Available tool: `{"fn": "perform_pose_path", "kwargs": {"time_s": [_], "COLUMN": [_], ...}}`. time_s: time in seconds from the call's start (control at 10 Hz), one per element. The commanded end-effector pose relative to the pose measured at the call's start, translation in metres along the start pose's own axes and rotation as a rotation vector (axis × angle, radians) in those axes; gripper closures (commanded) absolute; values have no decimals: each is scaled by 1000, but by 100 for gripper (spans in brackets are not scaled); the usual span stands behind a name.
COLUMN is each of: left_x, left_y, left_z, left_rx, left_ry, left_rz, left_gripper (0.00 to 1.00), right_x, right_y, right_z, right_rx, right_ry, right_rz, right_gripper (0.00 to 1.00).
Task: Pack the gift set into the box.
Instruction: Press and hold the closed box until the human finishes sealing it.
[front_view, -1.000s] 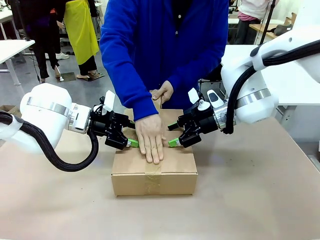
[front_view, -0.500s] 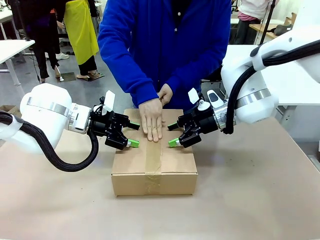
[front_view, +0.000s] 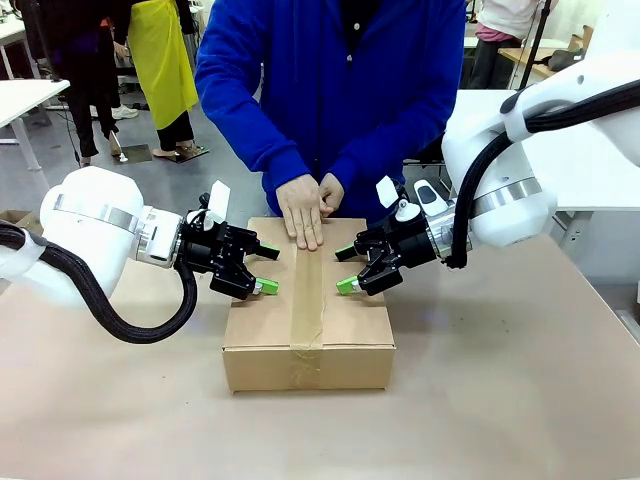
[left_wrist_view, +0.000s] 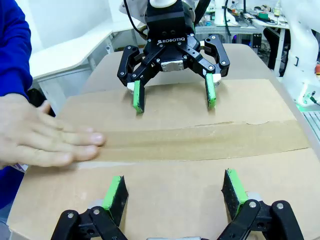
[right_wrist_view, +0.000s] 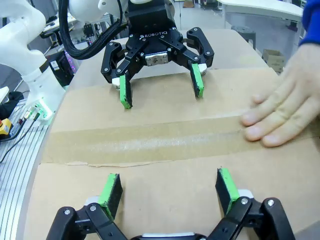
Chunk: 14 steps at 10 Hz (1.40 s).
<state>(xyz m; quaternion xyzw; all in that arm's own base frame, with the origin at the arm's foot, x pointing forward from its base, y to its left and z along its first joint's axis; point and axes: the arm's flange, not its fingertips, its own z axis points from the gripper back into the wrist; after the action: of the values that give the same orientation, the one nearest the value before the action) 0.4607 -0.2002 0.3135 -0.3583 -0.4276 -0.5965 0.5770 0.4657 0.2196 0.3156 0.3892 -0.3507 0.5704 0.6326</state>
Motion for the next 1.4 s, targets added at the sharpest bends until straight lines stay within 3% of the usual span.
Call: {"fn": "perform_pose_path", "kwargs": {"time_s": [0.0, 1.3], "left_x": [-3, -3], "left_y": [-2, -2], "left_z": [-1, -1], "left_rx": [13, 13], "left_ry": [-10, -10], "left_rz": [-20, -20], "left_gripper": [0, 0], "right_x": [-2, -2], "right_y": [0, 0], "right_z": [1, 1], "right_rx": [2, 2], "right_ry": [-1, -1], "right_rz": [-4, -4], "right_gripper": [0, 0]}}
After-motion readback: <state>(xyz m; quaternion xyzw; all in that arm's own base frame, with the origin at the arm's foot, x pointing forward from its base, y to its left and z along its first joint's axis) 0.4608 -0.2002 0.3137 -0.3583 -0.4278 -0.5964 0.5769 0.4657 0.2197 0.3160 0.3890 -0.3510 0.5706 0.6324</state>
